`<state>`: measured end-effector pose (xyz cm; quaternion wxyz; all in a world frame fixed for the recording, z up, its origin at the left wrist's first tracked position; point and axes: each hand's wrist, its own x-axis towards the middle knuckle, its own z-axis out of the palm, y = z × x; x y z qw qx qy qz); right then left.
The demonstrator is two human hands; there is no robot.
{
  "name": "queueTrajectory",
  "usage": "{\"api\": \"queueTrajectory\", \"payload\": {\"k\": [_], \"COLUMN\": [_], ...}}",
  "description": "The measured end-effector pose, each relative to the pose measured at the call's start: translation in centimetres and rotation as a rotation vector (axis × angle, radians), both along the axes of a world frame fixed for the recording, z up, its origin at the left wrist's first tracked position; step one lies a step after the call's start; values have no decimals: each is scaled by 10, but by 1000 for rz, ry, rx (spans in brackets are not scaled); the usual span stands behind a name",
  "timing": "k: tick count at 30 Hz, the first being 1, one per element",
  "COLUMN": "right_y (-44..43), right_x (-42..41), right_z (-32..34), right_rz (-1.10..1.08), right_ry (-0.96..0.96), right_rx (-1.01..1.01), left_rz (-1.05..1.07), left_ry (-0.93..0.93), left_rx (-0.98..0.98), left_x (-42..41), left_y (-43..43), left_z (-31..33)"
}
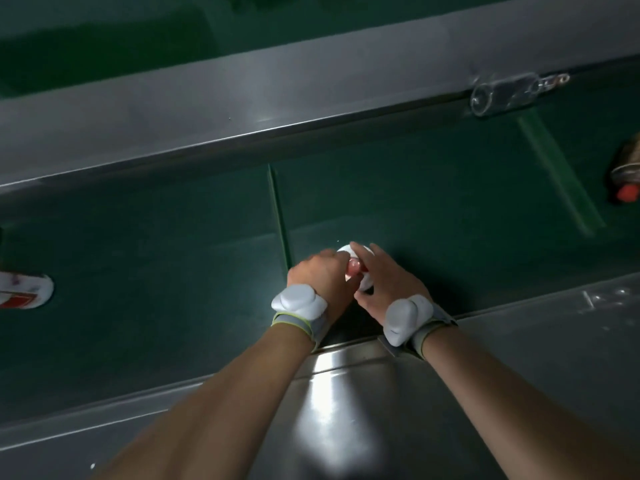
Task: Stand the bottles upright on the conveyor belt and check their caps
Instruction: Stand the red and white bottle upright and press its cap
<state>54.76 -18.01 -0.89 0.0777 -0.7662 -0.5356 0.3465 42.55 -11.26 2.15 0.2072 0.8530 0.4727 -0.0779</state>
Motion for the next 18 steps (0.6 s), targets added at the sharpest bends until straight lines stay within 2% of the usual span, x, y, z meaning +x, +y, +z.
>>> {"api": "queueTrajectory", "payload": {"k": [9, 13, 18], "right_y": [-1, 8, 12], "right_x": [30, 29, 30], "right_z": [11, 6, -16], "right_rz": [-86, -86, -96], "right_ry": [88, 172, 162], "right_rx": [191, 150, 30], "left_rz": [149, 167, 166], "left_ry": [-327, -343, -341], "left_rx": [-103, -185, -279], "left_x": [21, 12, 12], "left_y": [8, 5, -1], "left_z": [-31, -45, -54]}}
